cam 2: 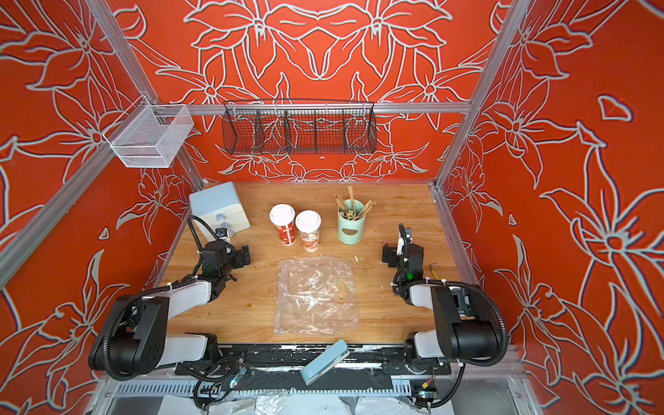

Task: Pack milk tea into plastic carrier bags
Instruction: Adjust the plastic carrier bag at the center of the board.

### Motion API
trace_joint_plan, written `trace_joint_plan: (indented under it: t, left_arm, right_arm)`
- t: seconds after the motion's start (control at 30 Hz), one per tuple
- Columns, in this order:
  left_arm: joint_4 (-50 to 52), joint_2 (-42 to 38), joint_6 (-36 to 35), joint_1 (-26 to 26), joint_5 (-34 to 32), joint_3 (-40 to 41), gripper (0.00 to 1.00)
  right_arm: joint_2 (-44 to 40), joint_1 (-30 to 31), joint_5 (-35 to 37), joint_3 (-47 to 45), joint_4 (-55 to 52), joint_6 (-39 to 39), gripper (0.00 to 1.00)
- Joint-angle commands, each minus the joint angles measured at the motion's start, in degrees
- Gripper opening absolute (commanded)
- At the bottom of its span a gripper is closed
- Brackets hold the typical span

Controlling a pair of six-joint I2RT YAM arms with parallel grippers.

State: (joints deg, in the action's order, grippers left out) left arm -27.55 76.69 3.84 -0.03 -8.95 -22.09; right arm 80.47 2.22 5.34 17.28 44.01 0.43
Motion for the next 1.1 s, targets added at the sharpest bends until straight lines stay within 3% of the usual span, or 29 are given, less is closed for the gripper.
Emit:
trace_joint_plan:
  t: [0.0, 0.3, 0.37, 0.43, 0.67, 0.83, 1.07]
  left_arm:
    - [-1.16, 0.46, -0.58, 0.22, -0.37, -0.94, 0.97]
    - [-1.5, -0.07, -0.31, 0.22, -1.3, -0.85, 0.97]
    - [8.75, -2.83, 1.26, 0.23, -4.23, -5.68, 0.97]
    - [16.53, -6.45, 1.01, 0.27, -4.4, -9.31, 1.0]
    - [25.44, -23.62, 5.44, -0.49, -0.9, -9.68, 0.93]
    - [31.16, -30.97, 6.11, -8.16, -2.36, -13.16, 0.92]
    - [47.35, -31.51, 6.88, -20.71, -4.3, -25.41, 0.85]
  right_arm:
    - [0.48, 0.2, 0.81, 1.53, 0.9, -0.85, 0.97]
    - [0.24, 0.2, 0.91, 1.36, 1.08, -0.86, 0.97]
    - [-0.21, 0.14, 2.22, 1.18, 1.83, -0.44, 0.97]
    - [-3.79, 0.15, 3.74, 2.58, -4.61, 0.16, 0.97]
    - [-15.65, 0.15, 5.29, 6.28, -21.1, 0.21, 0.97]
    - [-23.18, 0.15, 5.76, 9.82, -34.3, 2.75, 0.94]
    - [-28.75, 0.24, 3.6, 16.41, -48.66, 8.38, 0.88]
